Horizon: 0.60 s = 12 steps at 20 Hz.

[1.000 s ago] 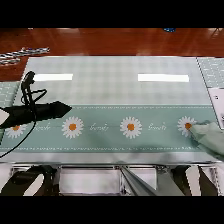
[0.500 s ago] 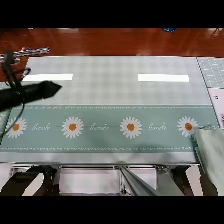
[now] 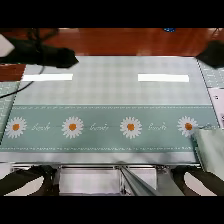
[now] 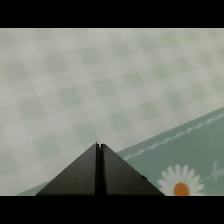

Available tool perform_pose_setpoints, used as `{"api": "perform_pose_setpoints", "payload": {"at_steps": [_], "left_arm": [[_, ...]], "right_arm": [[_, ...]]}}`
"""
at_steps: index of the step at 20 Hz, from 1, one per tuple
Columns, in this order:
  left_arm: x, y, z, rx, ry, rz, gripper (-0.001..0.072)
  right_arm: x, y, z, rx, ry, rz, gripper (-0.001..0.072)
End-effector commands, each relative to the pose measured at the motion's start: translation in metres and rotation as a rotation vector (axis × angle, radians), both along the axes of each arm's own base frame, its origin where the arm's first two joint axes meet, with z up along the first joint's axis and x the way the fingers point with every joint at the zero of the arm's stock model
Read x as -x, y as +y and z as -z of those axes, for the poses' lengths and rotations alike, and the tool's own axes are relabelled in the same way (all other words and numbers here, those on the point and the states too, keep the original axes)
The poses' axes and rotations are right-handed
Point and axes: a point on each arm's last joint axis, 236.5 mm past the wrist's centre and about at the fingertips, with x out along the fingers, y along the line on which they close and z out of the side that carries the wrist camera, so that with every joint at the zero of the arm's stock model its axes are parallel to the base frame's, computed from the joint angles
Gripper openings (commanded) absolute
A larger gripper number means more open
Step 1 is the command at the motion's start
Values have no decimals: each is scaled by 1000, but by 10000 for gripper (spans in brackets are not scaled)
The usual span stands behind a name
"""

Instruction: Fold the shirts.

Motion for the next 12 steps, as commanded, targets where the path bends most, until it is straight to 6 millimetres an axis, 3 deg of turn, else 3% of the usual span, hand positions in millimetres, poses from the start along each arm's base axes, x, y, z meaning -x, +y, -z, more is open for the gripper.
{"api": "perform_pose_setpoints", "payload": {"at_steps": [1, 3, 4, 8, 12], "left_arm": [[6, 15, 87, -231, 139, -30, 18], [12, 29, 118, -209, 220, -117, 18], [13, 36, 124, -201, 245, -153, 18], [7, 54, 124, -197, 251, -195, 18], [8, 55, 125, -198, 259, -195, 18]], "right_arm": [[-19, 47, 96, 305, 171, -112, 18], [-15, 50, 151, 294, 322, -93, 19], [-12, 53, 164, 287, 365, -100, 19], [-10, 52, 169, 293, 384, -103, 19], [-10, 52, 167, 292, 383, -102, 19]]}}
